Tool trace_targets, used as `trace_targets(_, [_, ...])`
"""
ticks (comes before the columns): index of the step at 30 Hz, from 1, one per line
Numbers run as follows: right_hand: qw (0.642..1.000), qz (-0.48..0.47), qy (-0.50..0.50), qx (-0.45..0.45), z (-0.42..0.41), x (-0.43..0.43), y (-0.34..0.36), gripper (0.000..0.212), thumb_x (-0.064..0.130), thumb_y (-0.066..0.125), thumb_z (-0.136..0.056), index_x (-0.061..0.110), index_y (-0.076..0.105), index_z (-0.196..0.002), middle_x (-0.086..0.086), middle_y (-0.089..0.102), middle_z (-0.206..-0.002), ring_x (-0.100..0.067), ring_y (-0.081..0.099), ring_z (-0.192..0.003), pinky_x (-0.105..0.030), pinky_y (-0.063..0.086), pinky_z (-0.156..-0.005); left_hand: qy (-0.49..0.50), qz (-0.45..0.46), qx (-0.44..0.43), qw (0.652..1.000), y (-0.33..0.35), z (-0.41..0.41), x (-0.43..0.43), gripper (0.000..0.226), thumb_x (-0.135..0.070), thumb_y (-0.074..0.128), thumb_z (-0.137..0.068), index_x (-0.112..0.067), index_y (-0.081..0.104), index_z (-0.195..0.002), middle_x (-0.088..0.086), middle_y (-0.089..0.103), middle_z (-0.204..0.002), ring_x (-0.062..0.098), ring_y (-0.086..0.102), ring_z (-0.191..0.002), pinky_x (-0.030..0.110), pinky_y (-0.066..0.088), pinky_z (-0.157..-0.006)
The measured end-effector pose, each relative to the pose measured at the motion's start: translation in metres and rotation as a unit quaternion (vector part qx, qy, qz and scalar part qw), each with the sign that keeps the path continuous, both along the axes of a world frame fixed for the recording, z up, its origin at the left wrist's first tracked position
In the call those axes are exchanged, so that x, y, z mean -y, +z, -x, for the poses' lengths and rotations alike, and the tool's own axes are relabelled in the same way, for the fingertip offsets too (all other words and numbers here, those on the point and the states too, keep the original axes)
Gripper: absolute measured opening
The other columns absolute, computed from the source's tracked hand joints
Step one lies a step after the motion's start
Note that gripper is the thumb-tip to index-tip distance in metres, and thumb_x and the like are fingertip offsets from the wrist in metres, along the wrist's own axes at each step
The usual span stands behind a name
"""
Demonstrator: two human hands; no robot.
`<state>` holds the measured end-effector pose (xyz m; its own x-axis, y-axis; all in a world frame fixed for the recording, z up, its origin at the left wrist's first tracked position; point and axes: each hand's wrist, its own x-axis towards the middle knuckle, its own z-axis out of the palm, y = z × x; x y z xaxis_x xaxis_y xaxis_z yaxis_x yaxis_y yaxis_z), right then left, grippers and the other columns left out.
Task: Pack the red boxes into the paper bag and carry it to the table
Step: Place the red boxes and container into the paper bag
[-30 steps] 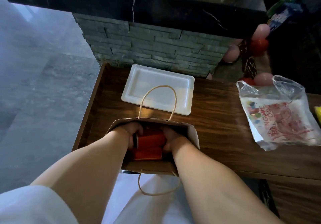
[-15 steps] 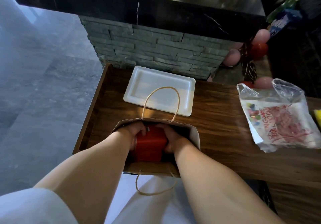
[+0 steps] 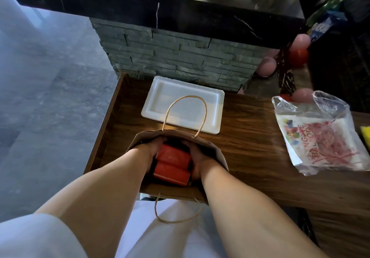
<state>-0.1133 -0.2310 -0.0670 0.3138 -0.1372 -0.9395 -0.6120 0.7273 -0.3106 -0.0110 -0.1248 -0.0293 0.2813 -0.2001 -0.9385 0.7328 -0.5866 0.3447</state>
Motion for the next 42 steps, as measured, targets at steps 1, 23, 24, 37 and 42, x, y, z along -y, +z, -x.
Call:
trace_targets(1, [1.000,0.012,0.011,-0.008,0.000,0.000,0.001,0.056,0.065,0.072,-0.061,0.032,0.064,-0.106,-0.009,0.069,-0.109,-0.035,0.062,-0.100,-0.054,0.046,-0.094,-0.001,0.001,0.000,1.000,0.000,0.000,0.000,0.047,-0.056,0.062,-0.082,-0.023,0.065,-0.116,0.014,0.071,-0.114,0.035,0.067,-0.105,0.050,0.050,-0.099])
trace_targets(23, [0.986,0.021,0.144,-0.085,0.003,-0.003,0.007,0.060,0.073,0.063,-0.063,0.024,0.056,-0.098,-0.011,0.064,-0.101,-0.031,0.056,-0.087,-0.035,0.046,-0.068,-0.042,-0.114,-0.092,0.988,0.003,-0.004,-0.014,0.077,-0.067,0.073,-0.057,-0.022,0.060,-0.118,0.010,0.069,-0.111,0.035,0.063,-0.103,0.042,0.055,-0.067])
trace_targets(24, [0.983,0.034,0.155,-0.090,0.003,-0.001,0.008,0.056,0.073,0.059,-0.067,0.023,0.055,-0.092,-0.011,0.063,-0.093,-0.030,0.056,-0.081,-0.034,0.046,-0.067,-0.056,-0.109,-0.077,0.989,0.002,-0.004,-0.013,0.072,-0.068,0.069,-0.063,-0.022,0.060,-0.118,0.012,0.069,-0.114,0.037,0.063,-0.104,0.048,0.055,-0.074])
trace_targets(37, [0.920,0.239,0.311,-0.007,-0.008,-0.001,-0.006,0.054,0.046,0.057,-0.090,0.018,0.049,-0.136,-0.011,0.049,-0.142,-0.026,0.047,-0.129,-0.035,0.034,-0.111,-0.194,-0.048,0.108,0.974,-0.002,0.001,-0.011,0.044,-0.046,0.056,-0.091,-0.017,0.060,-0.123,0.008,0.069,-0.108,0.021,0.064,-0.094,0.036,0.048,-0.093])
trace_targets(42, [0.871,0.377,0.316,-0.003,-0.025,-0.004,-0.008,0.057,0.047,0.070,-0.077,0.025,0.052,-0.127,-0.007,0.057,-0.126,-0.025,0.053,-0.117,-0.030,0.041,-0.095,-0.326,-0.105,0.218,0.914,-0.002,0.003,-0.006,0.053,-0.046,0.038,-0.100,-0.021,0.036,-0.147,0.011,0.050,-0.141,0.025,0.050,-0.127,0.037,0.038,-0.108])
